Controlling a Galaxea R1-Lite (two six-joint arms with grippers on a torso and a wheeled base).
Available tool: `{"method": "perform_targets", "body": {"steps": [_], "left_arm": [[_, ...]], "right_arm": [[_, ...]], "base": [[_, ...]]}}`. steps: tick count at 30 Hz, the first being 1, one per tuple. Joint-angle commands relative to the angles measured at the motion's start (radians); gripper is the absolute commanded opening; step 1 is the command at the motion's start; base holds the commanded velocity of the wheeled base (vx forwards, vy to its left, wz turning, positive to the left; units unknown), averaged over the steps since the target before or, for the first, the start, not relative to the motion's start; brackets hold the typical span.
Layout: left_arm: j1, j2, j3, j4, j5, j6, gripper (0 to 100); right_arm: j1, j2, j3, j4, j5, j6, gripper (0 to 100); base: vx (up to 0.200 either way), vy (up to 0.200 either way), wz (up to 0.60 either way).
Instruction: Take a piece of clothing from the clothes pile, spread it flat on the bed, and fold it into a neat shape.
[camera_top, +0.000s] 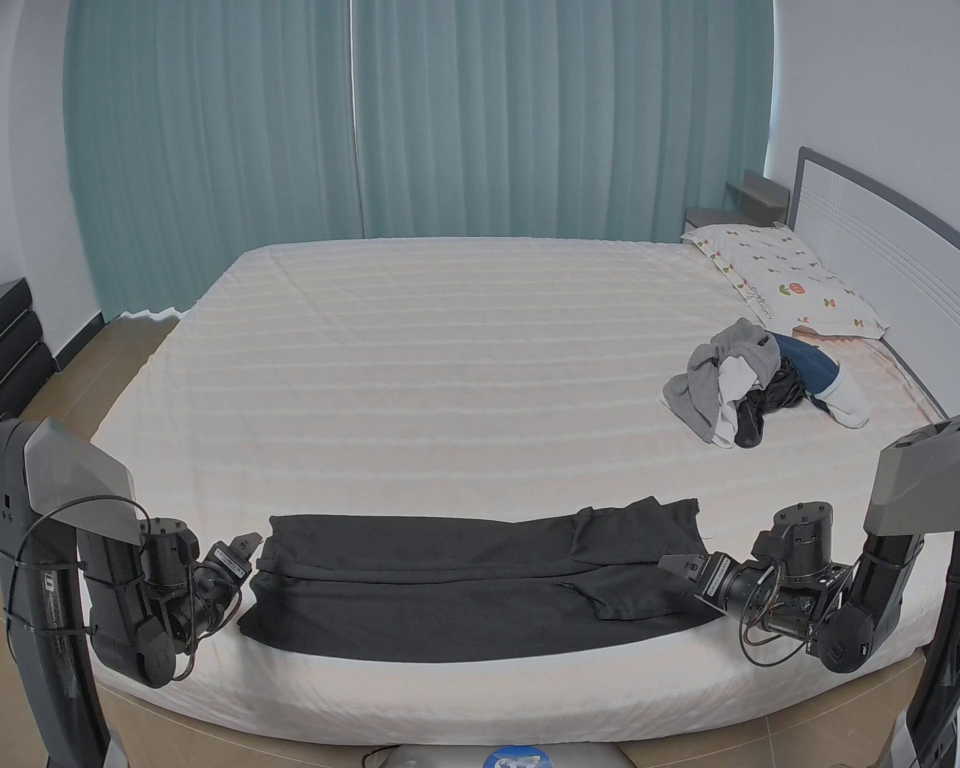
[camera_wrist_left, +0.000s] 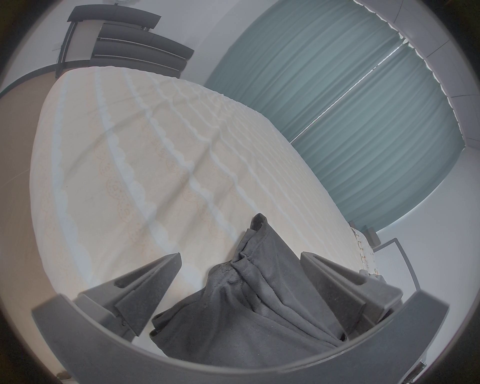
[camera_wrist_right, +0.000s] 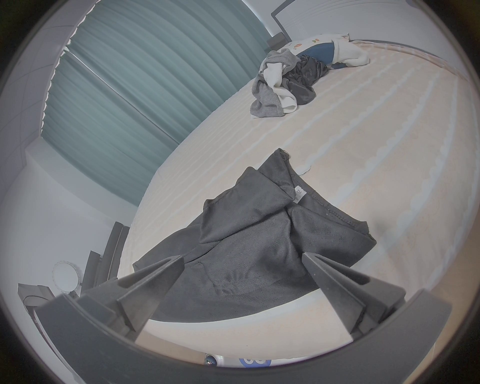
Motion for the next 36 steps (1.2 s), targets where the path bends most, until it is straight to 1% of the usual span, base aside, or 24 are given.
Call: {"method": "perform_targets", "body": {"steps": [1,4,14,16,17,18,22,23,26,28,32,36], "left_arm": [[-0.008,-0.002,-0.006,-0.018,0.001,0.002,100],[-0.014,-0.002,-0.007,-0.018,0.004,0.002,100],[-0.01,-0.011,-0.026,-0.018,0.008,0.029,100],[-0.013,-0.008,-0.023,-0.018,0.007,0.068,100],[-0.01,-0.008,-0.024,-0.018,0.008,0.106,100],[-0.002,-0.005,-0.027,-0.018,0.007,0.166,100],[0.0,-0.003,-0.029,-0.018,0.007,0.178,100],[0.029,-0.003,-0.05,-0.012,-0.004,0.302,100],[0.032,0.02,-0.098,0.04,-0.004,0.39,100],[0.029,0.026,-0.133,0.085,-0.004,0.419,100],[0.018,0.029,-0.171,0.166,-0.005,0.424,100],[0.01,0.061,-0.205,0.191,-0.004,0.425,100]], "right_arm": [[0.0,0.004,0.0,0.0,0.0,-0.004,100],[0.0,0.004,0.0,0.0,0.002,-0.004,100],[0.0,0.01,-0.002,0.0,0.003,-0.004,100],[0.0,0.012,-0.003,0.0,0.003,-0.004,100],[0.0,0.015,-0.003,0.0,0.003,-0.004,100],[0.0,0.021,-0.003,0.0,0.003,-0.004,100],[0.0,0.022,-0.003,0.0,0.003,-0.004,100],[0.002,0.026,-0.003,0.0,0.003,-0.004,100],[0.002,0.027,-0.003,0.0,0.003,-0.004,100],[0.002,0.032,-0.006,0.0,0.003,-0.004,100],[0.002,0.035,-0.009,0.0,0.003,-0.004,100],[0.002,0.041,-0.008,0.0,0.003,-0.004,100]], "base": [[0.0,-0.2,0.0],[0.0,-0.2,0.0],[0.0,0.0,0.0],[0.0,0.0,0.0],[0.0,0.0,0.0],[0.0,0.0,0.0],[0.0,0.0,0.0],[0.0,0.0,0.0],[0.0,0.0,0.0],[0.0,0.0,0.0],[0.0,0.0,0.0],[0.0,0.0,0.0]]}}
